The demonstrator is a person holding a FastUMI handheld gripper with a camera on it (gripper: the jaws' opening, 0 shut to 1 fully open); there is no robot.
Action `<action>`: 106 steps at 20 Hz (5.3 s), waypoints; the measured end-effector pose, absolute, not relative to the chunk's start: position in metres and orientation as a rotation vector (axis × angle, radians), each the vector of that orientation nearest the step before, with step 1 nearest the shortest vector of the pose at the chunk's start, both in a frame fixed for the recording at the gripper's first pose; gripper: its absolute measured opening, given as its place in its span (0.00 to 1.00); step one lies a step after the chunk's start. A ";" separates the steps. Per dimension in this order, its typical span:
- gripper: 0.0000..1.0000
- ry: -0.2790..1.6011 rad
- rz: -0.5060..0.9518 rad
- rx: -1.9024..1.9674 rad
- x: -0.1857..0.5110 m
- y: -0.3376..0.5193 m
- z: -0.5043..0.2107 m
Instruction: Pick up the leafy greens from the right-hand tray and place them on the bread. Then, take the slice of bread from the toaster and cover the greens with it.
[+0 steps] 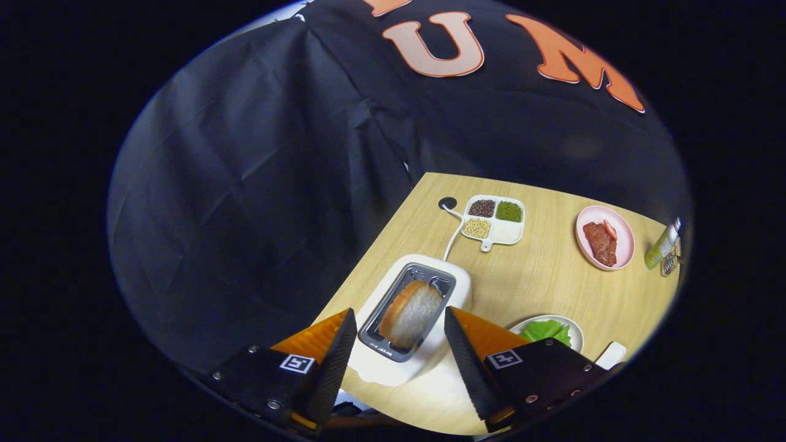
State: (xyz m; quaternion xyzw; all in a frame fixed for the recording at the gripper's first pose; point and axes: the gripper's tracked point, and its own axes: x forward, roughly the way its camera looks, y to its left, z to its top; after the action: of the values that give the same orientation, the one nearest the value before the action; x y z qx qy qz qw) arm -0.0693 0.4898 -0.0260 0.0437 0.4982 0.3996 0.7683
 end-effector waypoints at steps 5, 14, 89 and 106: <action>0.82 1.172 0.827 -0.001 -0.067 0.511 -0.046; 0.65 1.283 0.799 -0.149 -0.084 0.518 -0.097; 0.14 1.069 0.784 0.667 -0.049 0.288 -0.215; 0.44 0.951 0.603 0.461 -0.022 0.244 -0.261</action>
State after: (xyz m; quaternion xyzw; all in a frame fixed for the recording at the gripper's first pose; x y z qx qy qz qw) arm -0.0224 0.2440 -0.2615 0.2166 0.4465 0.2833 0.8207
